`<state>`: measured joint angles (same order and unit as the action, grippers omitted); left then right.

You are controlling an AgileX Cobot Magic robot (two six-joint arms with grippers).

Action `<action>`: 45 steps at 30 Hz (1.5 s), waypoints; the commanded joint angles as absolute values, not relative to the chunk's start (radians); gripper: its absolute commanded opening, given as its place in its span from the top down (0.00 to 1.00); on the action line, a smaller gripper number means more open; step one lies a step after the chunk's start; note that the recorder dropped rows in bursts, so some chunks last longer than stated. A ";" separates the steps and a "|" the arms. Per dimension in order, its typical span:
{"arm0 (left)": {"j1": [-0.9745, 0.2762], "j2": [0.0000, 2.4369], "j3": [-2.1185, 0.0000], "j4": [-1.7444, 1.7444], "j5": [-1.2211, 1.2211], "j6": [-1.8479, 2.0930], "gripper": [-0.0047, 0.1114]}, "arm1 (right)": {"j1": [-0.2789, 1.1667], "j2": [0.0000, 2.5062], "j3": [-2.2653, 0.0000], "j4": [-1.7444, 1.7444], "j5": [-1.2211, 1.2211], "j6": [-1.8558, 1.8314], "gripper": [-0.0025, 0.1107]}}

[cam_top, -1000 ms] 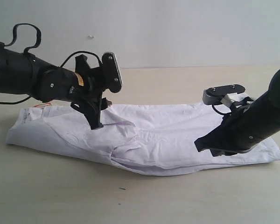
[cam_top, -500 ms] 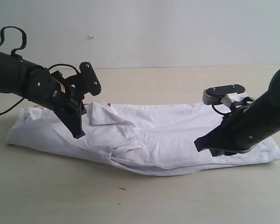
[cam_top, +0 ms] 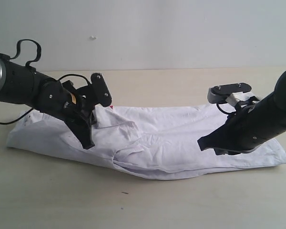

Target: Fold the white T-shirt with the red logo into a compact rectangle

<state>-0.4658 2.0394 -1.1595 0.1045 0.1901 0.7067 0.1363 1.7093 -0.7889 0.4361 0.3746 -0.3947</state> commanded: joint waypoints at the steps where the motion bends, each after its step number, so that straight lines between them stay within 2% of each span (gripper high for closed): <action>1: -0.510 2.059 -1.165 0.097 0.097 0.698 0.96 | 0.134 1.701 -0.784 0.441 0.360 -0.399 0.98; 13: -0.528 2.072 -1.191 0.099 -0.259 0.699 0.96 | 0.134 1.701 -0.784 0.445 0.356 -0.399 0.98; 18: -0.501 2.046 -1.200 0.086 -0.210 0.692 0.96 | 0.134 1.701 -0.784 0.445 0.356 -0.399 0.98; 24: -0.344 1.957 -1.200 -0.006 0.000 0.398 0.95 | 0.134 1.701 -0.784 0.453 0.350 -0.399 0.98; 27: -0.274 1.921 -1.200 -0.010 0.097 0.357 0.88 | 0.134 1.701 -0.784 0.469 0.350 -0.399 0.98; 33: -0.155 1.875 -1.200 -0.139 0.272 0.355 0.60 | 0.134 1.701 -0.784 0.478 0.370 -0.399 0.98; 35: -0.120 1.871 -1.200 -0.205 0.319 0.355 0.55 | 0.134 1.701 -0.784 0.478 0.373 -0.399 0.98; 41: -0.057 1.879 -1.200 -0.455 0.462 0.378 0.58 | 0.134 1.701 -0.784 0.478 0.386 -0.399 0.98; 45: -0.075 1.883 -1.200 -0.646 0.552 0.547 0.71 | 0.134 1.701 -0.784 0.478 0.388 -0.399 0.98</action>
<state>-0.0614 1.8816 -1.1947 -0.5073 0.4899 0.4397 0.1363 1.7093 -0.7889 0.4749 0.3854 -0.3947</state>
